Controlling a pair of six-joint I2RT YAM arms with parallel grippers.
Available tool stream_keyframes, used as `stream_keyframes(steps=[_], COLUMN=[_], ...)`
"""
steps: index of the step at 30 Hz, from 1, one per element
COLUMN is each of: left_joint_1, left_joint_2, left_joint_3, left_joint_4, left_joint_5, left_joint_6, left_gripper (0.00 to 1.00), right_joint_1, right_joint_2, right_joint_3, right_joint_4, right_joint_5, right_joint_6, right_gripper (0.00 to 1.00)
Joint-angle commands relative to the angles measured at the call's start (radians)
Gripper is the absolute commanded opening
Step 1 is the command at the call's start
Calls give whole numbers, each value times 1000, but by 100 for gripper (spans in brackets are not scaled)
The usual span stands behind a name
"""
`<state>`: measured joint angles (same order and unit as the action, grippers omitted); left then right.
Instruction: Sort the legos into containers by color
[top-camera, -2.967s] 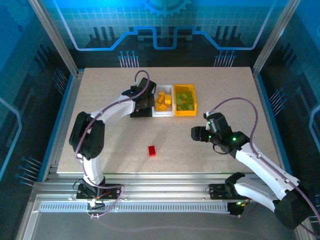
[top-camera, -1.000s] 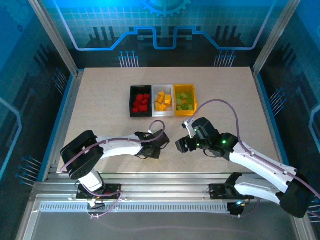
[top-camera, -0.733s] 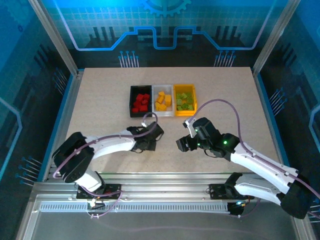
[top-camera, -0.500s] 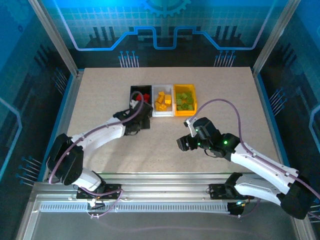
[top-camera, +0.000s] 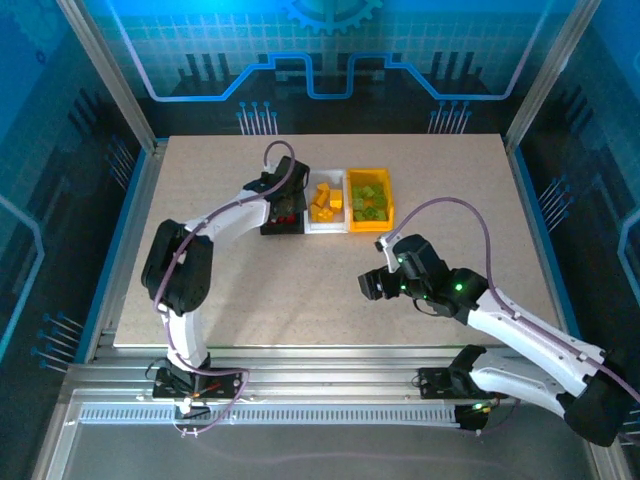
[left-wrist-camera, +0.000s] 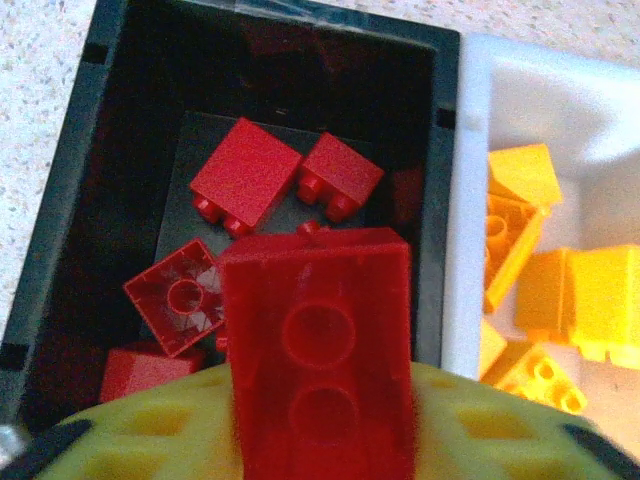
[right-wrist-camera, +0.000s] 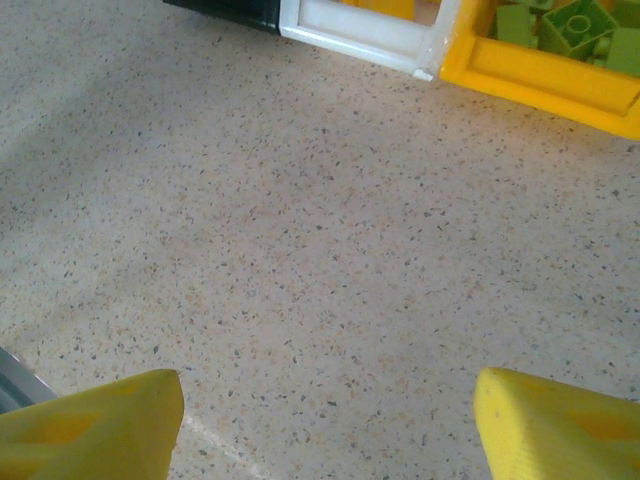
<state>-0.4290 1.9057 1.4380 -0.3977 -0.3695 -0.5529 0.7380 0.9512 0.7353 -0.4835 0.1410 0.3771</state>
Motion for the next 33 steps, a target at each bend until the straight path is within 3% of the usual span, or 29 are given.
stream_keyframes(steps=[1,6,7,9,17,23,26,29,33], left_joint_1=[19,12,8,-4,-18,30,132,223,263], left_joint_2=[-9,-174,-208,-311,-687,-894,-885,-766,-606], left_joint_3=[48,-64,-97,-179,-554,-841,-888,-915,-973], left_joint_4=[-12,59,78,112,268,570,627,715,960], left_joint_5=[16,37,39,32,-165,-325,-278,-234,-204], left_joint_6=[1,-16,-18,-12,130,449,526,582,591], left_gripper=[63,99,99,99,99,99,99,99,99], right_joint_1=[-14,-26,-28,-34,-53,-72,-78,-90,-130], right_joint_2=[-23,-20,-20,-17,-10,10,2,-15,-37], right_joint_3=[30,33,32,34,55,62,41,19,18], right_joint_4=[-27,-15,-11,-4,-3,-15,0,26,3], right_joint_5=[21,31,34,49,222,396,456,461,426], right_joint_6=[23,40,43,50,102,183,219,231,222], right_gripper=[79,83,85,100,100,100,100,100,100])
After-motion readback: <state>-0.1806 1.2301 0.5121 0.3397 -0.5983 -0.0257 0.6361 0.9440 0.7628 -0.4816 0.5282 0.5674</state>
